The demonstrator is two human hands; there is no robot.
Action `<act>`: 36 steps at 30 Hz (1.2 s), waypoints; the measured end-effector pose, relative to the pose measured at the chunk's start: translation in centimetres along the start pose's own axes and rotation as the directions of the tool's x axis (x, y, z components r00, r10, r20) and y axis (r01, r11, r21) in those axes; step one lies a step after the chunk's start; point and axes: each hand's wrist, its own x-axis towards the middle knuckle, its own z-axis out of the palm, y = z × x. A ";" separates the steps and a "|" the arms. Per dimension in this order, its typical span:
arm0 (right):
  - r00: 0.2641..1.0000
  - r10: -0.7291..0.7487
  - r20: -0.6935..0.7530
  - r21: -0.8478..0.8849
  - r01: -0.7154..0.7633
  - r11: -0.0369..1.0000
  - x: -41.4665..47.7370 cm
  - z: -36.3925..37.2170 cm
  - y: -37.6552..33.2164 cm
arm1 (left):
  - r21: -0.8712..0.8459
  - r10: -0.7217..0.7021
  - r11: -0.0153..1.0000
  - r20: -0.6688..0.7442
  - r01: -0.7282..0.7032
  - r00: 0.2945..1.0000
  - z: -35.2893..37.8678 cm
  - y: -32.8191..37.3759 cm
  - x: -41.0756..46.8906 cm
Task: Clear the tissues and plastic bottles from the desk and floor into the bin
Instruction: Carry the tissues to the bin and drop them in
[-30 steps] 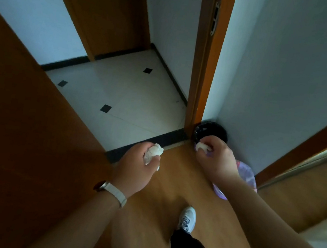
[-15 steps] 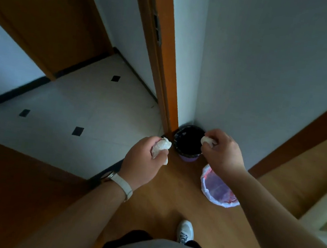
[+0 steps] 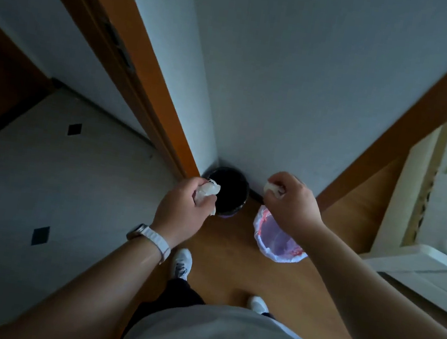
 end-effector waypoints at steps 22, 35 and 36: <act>0.963 0.268 0.039 -0.150 -0.260 0.954 12.3 16.8 -2.5 | 0.074 -0.006 0.997 0.374 -0.023 0.927 0.2 -17.1 22.3; 0.916 0.360 0.175 -0.131 -0.341 0.931 22.0 35.9 19.8 | 0.216 -0.126 0.976 0.473 0.023 0.872 22.0 -33.8 30.4; 0.916 0.354 0.188 -0.134 -0.334 0.933 22.5 37.5 21.5 | 0.223 -0.120 0.975 0.472 0.013 0.873 23.5 -35.2 31.0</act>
